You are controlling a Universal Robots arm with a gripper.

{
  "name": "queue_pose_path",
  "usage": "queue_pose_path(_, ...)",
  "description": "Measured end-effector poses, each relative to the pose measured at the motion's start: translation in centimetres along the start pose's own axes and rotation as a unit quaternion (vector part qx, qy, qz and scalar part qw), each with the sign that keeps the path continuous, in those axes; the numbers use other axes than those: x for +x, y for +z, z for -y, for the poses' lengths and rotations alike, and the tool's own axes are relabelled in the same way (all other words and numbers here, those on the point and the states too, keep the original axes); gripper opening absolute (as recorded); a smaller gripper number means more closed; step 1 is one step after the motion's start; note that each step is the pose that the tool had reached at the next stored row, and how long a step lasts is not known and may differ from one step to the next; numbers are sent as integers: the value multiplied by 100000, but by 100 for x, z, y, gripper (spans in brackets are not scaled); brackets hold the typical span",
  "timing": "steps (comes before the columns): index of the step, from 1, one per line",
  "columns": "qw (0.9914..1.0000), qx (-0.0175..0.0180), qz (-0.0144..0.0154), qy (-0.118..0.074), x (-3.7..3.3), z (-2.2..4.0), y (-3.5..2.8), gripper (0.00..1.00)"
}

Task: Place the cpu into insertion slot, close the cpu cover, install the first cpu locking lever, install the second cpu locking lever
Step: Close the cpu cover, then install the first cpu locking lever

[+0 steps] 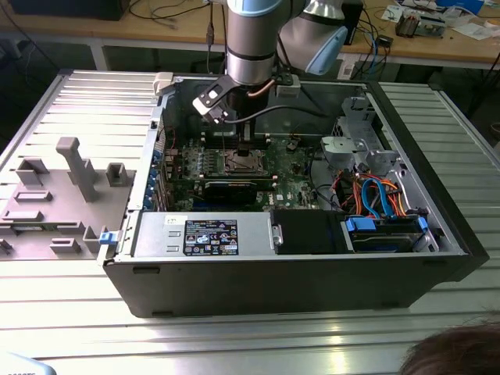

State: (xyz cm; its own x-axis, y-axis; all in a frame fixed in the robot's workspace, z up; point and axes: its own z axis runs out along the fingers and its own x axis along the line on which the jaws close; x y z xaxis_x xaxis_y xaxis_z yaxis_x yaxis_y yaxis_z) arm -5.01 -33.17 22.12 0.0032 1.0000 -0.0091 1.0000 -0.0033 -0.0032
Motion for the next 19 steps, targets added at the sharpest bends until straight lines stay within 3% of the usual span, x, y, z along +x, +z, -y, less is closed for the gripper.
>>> queue_pose_path(5,99999,356,15,6,0,-48,-4,11)
queue_pose_path(8,99999,385,3,4,0,-59,-34,11)
queue_pose_path(12,99999,386,8,7,-1,-60,-178,11)
queue_pose_path(13,99999,380,-8,5,-3,-60,-368,11)
queue_pose_path(14,99998,380,9,-507,-3,-60,-371,11)
queue_pose_path(16,99939,356,32,-3462,-3,-60,-371,11)
queue_pose_path(19,99774,323,52,-6715,-3,-60,-371,11)
